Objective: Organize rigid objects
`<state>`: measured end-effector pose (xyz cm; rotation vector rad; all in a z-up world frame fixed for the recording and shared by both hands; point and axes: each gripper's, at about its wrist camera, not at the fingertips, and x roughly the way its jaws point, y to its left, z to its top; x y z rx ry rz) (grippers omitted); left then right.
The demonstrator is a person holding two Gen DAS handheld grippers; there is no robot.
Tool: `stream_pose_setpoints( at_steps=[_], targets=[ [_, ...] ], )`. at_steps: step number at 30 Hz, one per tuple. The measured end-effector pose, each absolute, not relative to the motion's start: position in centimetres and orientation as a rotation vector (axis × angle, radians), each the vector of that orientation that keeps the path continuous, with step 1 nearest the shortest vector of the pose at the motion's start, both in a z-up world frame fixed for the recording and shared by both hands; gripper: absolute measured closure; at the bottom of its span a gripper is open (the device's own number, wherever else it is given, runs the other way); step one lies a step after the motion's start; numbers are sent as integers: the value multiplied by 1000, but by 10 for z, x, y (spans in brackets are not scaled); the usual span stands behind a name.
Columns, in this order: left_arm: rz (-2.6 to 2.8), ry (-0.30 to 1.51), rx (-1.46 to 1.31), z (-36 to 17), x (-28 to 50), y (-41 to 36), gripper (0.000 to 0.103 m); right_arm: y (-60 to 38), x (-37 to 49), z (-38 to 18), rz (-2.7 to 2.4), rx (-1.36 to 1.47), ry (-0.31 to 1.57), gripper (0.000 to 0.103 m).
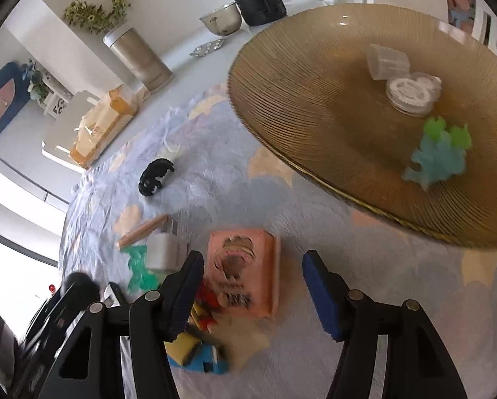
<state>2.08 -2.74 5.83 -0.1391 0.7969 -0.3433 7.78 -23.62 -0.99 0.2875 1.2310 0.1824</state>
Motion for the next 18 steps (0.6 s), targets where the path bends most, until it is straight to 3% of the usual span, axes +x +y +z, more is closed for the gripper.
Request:
stream_pose_setpoints(
  at_steps=[3,6,8,12,18],
  targets=[
    [-345,794,-169,56,16,-20,66,-196,84,-13,130,35,1223,44],
    [-333,793,-153,54,14,-19,66,-183,80,-8,118,-36,1177,58],
    [-333,806,-148,53,12,-18,66,-189,77,-9,142,-3,1184,63],
    [-382,794,-188,55,0,-8,66,-220,68,0,188,144,1136,63],
    [-446,760,-214,61,-35,11,66,-237,34,67,265,139,911,63]
  ],
)
